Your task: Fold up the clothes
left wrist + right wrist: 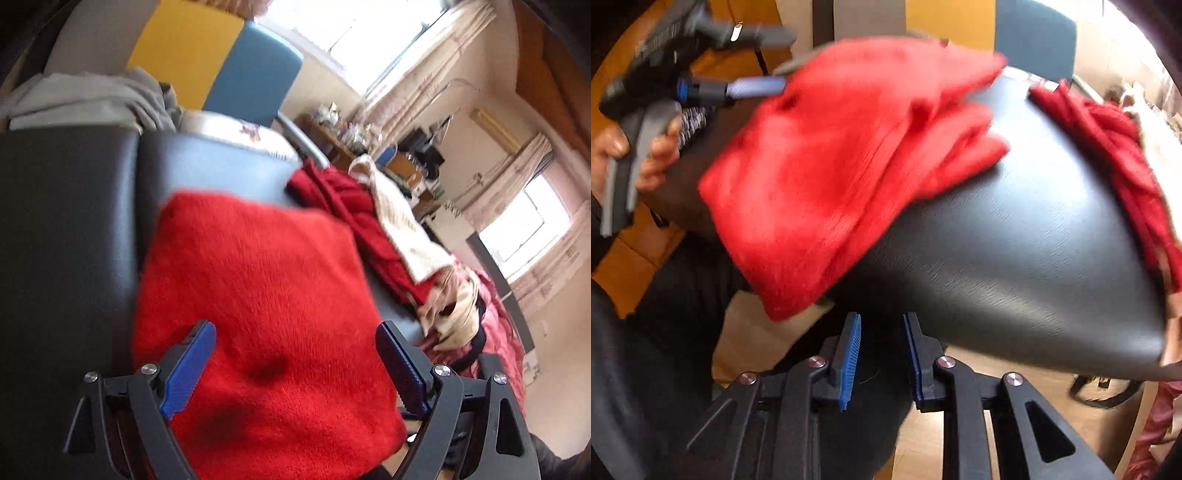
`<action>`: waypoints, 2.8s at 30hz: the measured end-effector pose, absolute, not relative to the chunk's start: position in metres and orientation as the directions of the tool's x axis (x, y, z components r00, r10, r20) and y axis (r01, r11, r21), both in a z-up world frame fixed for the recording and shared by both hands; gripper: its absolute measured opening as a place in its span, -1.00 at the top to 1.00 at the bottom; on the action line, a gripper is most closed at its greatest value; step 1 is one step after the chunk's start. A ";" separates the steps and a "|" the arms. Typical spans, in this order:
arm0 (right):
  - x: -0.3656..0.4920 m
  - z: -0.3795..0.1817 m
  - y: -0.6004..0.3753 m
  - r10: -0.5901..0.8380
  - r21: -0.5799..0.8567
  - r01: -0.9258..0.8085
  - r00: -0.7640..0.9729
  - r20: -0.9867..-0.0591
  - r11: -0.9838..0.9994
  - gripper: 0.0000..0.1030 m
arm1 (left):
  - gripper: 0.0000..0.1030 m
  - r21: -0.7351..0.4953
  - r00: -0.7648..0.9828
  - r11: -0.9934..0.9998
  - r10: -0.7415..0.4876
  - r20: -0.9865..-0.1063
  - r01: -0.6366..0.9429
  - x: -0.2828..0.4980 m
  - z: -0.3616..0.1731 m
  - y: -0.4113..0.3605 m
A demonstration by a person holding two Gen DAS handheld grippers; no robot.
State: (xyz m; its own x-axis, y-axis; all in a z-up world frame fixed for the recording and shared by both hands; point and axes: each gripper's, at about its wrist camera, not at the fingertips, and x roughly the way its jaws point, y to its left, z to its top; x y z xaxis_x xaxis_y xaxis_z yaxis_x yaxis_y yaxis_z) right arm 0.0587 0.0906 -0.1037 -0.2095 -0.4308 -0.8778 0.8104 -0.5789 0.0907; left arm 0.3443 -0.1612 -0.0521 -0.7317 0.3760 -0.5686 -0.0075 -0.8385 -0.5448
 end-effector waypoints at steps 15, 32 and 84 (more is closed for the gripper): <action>-0.077 -0.036 -0.108 -0.681 0.337 0.883 0.027 -0.732 -0.327 0.49 | -0.73 -0.384 -0.672 -0.905 0.400 -0.624 -0.182 0.372 -0.082 -0.111; -0.089 -0.102 -0.114 -0.740 0.375 0.877 0.032 -0.671 -0.302 0.43 | -0.67 -0.525 -0.692 -0.845 0.436 -0.576 -0.095 0.382 -0.086 -0.147; -0.061 -0.129 0.088 -0.826 0.794 0.376 0.115 -0.552 -0.478 -0.61 | -0.58 -0.678 -0.545 -0.732 0.598 -0.588 -0.072 0.317 -0.137 -0.187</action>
State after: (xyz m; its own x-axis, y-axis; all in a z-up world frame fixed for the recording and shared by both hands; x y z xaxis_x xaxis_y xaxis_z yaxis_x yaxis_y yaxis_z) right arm -0.0608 0.0882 -0.1287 0.1149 -0.8261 -0.5516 0.3765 -0.4777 0.7938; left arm 0.3166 -0.1872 -0.1371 -0.5449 0.5981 -0.5876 -0.0724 -0.7318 -0.6777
